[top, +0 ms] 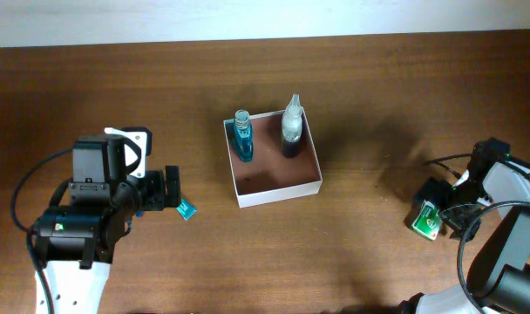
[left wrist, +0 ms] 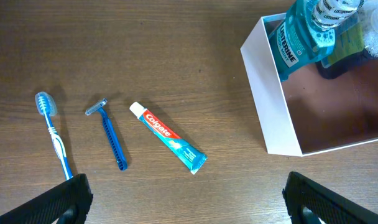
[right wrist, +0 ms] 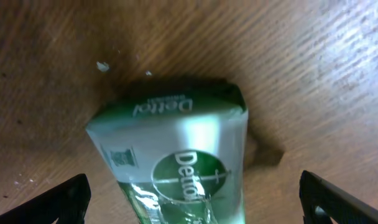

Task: Pack container
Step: 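Release the pump bottle and move the right gripper to the Dettol bar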

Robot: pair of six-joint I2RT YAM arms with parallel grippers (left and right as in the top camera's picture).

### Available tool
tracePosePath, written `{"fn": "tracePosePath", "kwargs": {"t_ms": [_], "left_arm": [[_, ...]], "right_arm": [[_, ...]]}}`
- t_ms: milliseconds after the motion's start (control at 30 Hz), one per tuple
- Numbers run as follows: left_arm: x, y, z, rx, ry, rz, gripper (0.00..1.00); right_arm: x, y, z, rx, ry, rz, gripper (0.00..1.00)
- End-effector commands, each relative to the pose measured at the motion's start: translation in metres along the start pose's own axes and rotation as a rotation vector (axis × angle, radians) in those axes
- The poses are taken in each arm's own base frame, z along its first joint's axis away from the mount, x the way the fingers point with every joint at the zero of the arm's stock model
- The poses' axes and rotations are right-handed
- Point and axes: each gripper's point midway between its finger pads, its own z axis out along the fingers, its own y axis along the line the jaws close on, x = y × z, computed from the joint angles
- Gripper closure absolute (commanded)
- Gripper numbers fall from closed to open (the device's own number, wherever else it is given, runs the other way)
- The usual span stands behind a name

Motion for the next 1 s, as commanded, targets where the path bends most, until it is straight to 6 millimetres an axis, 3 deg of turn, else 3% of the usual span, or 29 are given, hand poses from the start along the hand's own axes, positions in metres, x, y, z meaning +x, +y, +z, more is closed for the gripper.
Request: {"fn": "tracePosePath", "kwargs": {"t_ms": [0,267,433,633,967], "left_arm": [[-0.003,0.001,-0.003,-0.003,-0.011,-0.010,0.01],[-0.003,0.001,-0.003,-0.003,-0.011,-0.010,0.01],[-0.003,0.001,-0.003,-0.003,-0.011,-0.010,0.01],[-0.003,0.001,-0.003,-0.003,-0.010,-0.010,0.01],[-0.003,0.001,-0.003,-0.003,-0.010,-0.010,0.01]], "right_arm": [[0.000,-0.001,0.004,0.012,-0.001,-0.008,0.00],[0.004,-0.006,0.013,0.034,0.023,-0.005,0.07],[0.005,-0.006,0.018,0.038,0.040,-0.004,0.26],[0.004,-0.006,0.018,0.037,0.036,-0.004,0.55],[0.004,-0.006,0.018,0.036,0.034,-0.004,0.70]]}}
